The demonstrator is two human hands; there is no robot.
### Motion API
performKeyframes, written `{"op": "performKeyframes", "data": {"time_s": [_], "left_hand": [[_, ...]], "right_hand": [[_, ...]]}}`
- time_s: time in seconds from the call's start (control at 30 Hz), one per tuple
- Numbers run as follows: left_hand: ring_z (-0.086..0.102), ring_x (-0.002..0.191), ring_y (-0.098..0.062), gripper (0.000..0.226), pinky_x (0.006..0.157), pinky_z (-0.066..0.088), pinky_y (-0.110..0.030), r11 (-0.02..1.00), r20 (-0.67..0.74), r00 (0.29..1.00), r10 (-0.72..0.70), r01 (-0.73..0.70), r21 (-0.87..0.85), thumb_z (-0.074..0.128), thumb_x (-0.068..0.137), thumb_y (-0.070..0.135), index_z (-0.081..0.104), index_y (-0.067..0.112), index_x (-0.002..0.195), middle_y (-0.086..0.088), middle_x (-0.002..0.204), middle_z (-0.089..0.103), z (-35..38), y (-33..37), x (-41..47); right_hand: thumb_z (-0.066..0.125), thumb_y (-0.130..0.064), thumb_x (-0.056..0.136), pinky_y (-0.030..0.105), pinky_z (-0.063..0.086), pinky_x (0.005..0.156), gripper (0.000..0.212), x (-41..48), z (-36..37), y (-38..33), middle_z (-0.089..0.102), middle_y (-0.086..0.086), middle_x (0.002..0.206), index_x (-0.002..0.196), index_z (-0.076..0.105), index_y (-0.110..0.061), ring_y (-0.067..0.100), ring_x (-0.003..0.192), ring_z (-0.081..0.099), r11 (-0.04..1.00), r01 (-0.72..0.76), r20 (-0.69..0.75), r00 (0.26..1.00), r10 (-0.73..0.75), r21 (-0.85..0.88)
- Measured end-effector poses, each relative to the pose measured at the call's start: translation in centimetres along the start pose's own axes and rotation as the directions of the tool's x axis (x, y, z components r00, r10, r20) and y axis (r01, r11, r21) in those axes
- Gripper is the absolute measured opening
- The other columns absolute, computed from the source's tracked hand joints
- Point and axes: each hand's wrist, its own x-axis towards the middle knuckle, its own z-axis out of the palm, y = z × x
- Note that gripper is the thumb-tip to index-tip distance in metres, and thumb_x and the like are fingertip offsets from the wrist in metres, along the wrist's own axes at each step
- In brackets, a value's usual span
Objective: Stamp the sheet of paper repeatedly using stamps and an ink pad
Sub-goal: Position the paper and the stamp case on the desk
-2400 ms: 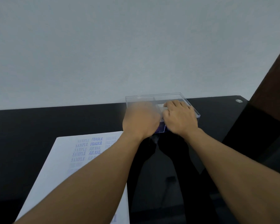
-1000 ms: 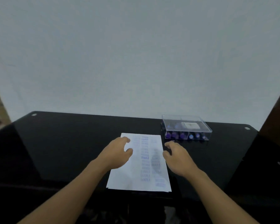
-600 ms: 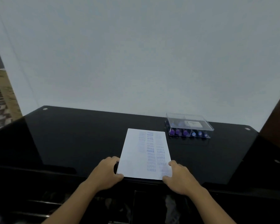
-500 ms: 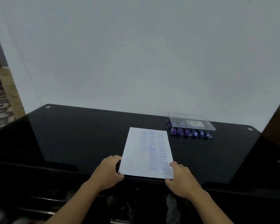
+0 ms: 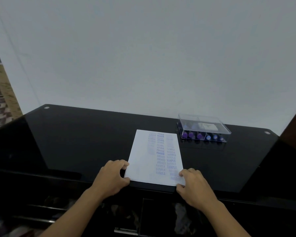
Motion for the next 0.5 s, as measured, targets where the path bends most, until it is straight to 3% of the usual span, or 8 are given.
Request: {"op": "performKeyframes", "data": {"time_s": [0.5], "left_hand": [[0.047, 0.111, -0.012, 0.04, 0.099, 0.042, -0.038, 1.0, -0.095, 0.995, -0.015, 0.015, -0.006, 0.062, 0.088, 0.031, 0.058, 0.024, 0.127, 0.015, 0.113, 0.059, 2.6, 0.6, 6.7]], "right_hand": [[0.051, -0.033, 0.095, 0.036, 0.046, 0.095, 0.037, 7.1, 0.4, 1.8, 0.055, 0.003, 0.124, 0.126, 0.059, -0.014, 0.021, 0.113, 0.047, 0.998, -0.024, -0.035, 0.999, 0.022, -0.051]]}}
